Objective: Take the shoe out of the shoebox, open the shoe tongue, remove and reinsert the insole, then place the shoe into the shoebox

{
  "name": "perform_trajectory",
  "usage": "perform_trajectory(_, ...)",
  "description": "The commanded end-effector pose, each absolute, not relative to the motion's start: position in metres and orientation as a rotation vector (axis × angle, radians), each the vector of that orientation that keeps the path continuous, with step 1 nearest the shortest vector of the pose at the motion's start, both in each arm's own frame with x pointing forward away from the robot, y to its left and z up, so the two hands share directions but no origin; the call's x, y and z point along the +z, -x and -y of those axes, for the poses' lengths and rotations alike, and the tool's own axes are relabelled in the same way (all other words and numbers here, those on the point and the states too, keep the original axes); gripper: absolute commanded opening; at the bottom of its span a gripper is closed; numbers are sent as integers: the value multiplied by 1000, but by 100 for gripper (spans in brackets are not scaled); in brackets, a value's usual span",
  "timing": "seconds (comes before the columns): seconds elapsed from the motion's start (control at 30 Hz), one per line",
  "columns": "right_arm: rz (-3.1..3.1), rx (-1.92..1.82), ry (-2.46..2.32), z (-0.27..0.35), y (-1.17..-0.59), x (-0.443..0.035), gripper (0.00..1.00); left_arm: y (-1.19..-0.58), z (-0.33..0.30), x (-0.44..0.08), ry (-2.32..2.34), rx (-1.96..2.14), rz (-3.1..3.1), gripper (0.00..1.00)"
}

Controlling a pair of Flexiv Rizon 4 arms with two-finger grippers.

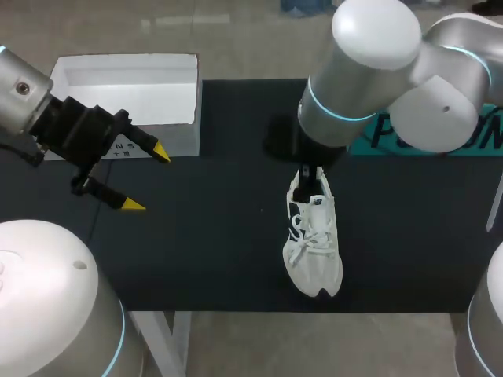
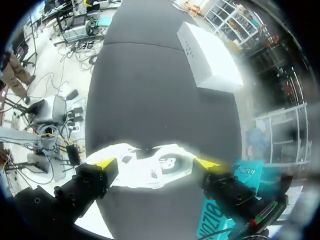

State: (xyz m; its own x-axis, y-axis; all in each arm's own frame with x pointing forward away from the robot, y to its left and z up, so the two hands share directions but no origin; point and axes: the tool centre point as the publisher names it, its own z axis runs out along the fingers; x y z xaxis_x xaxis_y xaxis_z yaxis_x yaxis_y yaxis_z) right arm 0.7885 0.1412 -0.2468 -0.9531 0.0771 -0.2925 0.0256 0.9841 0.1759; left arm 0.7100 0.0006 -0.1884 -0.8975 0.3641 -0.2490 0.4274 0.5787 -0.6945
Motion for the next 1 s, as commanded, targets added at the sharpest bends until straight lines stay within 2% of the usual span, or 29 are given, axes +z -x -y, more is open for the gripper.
perform_trajectory(0.03, -2714, 249, 60, -130, -785, -247, 100, -710, -1, -188, -685, -1225, -2725, 100)
perform_trajectory(0.53, -2710, 267, 69, -131, -786, -247, 100, -710, -1, -188, -685, -1225, -2725, 100)
perform_trajectory(0.57, -2720, 281, 96, -132, -788, -248, 49, -710, -1, -188, -685, -1225, -2725, 100)
perform_trajectory(0.6, -2729, 285, 113, -133, -790, -250, 28, -710, -1, -188, -685, -1225, -2725, 100)
perform_trajectory(0.67, -2733, 291, 138, -132, -795, -252, 4, -710, -1, -188, -685, -1225, -2725, 100)
perform_trajectory(0.7, -2746, 277, 154, -132, -798, -253, 7, -710, -1, -188, -685, -1225, -2725, 100)
perform_trajectory(0.73, -2741, 282, 146, -132, -801, -254, 22, -710, -1, -188, -685, -1225, -2725, 100)
perform_trajectory(0.77, -2736, 268, 175, -131, -805, -254, 30, -710, -1, -188, -685, -1225, -2725, 100)
perform_trajectory(0.8, -2740, 252, 176, -130, -808, -255, 33, -710, -1, -188, -685, -1225, -2725, 100)
perform_trajectory(0.87, -2732, 234, 180, -126, -816, -257, 51, -710, -1, -188, -685, -1225, -2725, 100)
perform_trajectory(0.9, -2731, 226, 179, -124, -820, -258, 61, -710, -1, -188, -685, -1225, -2725, 100)
perform_trajectory(0.93, -2730, 229, 176, -122, -825, -259, 83, -710, -1, -188, -685, -1225, -2725, 100)
perform_trajectory(0.97, -2730, 224, 175, -120, -829, -261, 93, -710, -1, -188, -685, -1225, -2725, 100)
perform_trajectory(1.0, -2732, 218, 175, -118, -833, -264, 96, -710, -1, -188, -685, -1225, -2725, 100)
